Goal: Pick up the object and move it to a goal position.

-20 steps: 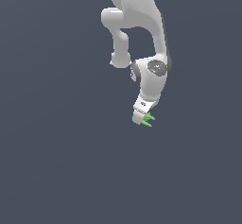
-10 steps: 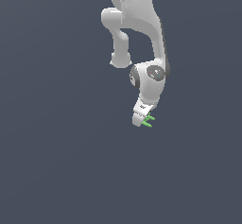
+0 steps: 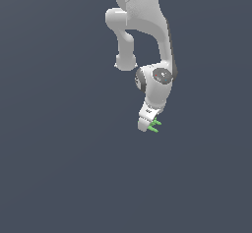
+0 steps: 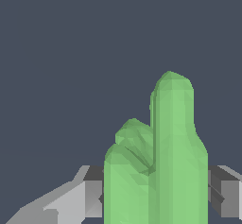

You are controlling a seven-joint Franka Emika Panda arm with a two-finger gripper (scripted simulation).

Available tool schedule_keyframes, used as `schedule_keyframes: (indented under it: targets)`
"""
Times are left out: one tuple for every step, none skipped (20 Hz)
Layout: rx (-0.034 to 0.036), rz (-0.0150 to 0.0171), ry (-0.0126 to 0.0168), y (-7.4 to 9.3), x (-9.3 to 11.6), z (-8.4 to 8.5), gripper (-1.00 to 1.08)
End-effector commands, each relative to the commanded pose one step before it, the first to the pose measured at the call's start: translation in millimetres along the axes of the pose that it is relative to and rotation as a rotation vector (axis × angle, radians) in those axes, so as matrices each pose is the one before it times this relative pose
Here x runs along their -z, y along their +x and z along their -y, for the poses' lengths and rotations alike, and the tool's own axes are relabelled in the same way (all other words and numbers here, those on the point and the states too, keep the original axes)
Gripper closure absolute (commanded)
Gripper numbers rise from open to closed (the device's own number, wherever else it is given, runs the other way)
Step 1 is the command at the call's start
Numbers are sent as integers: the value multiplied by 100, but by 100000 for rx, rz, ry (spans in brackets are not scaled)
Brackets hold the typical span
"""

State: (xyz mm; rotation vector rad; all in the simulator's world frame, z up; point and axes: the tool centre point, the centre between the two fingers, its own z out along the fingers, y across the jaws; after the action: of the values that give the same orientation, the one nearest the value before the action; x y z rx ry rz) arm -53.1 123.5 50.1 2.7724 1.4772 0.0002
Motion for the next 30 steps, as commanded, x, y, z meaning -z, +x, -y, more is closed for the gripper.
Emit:
schedule_keyframes:
  targets:
    - [16, -21, -34, 80, 186, -79, 108]
    - [0, 0, 0, 62, 162, -73, 108]
    - [0, 0, 0, 79, 208, -94, 108]
    - [0, 0, 0, 97, 254, -114, 108]
    - [0, 0, 0, 115, 300, -135, 108]
    - [24, -39, 52, 140, 341, -149, 108]
    - [0, 0, 0, 150, 391, -177, 108]
    - [0, 0, 0, 168, 437, -198, 108]
    - [0, 0, 0, 186, 482, -218, 108]
    - [22, -38, 53, 209, 521, -234, 108]
    - [0, 0, 0, 221, 571, -259, 108]
    - [0, 0, 0, 238, 613, -279, 108]
    - [20, -40, 53, 259, 647, -293, 108]
    - [0, 0, 0, 268, 685, -314, 108]
    - [0, 0, 0, 281, 715, -329, 108]
    - [0, 0, 0, 292, 741, -342, 108]
    - [17, -40, 54, 305, 759, -353, 108]
    - [0, 0, 0, 312, 784, -365, 108]
    - [0, 0, 0, 320, 801, -375, 108]
    - [0, 0, 0, 328, 815, -384, 108]
    - [0, 0, 0, 334, 827, -392, 108]
    - [0, 0, 0, 333, 820, -391, 108]
    - [0, 0, 0, 322, 788, -379, 108]
    - [0, 0, 0, 312, 759, -367, 108]
    - [0, 0, 0, 302, 731, -356, 108]
    - [0, 0, 0, 293, 705, -345, 108]
    - [0, 0, 0, 285, 680, -336, 108]
    - [0, 0, 0, 277, 657, -326, 108]
    - [0, 0, 0, 269, 634, -317, 108]
    - [-57, 38, -8, 242, 598, -335, 108]
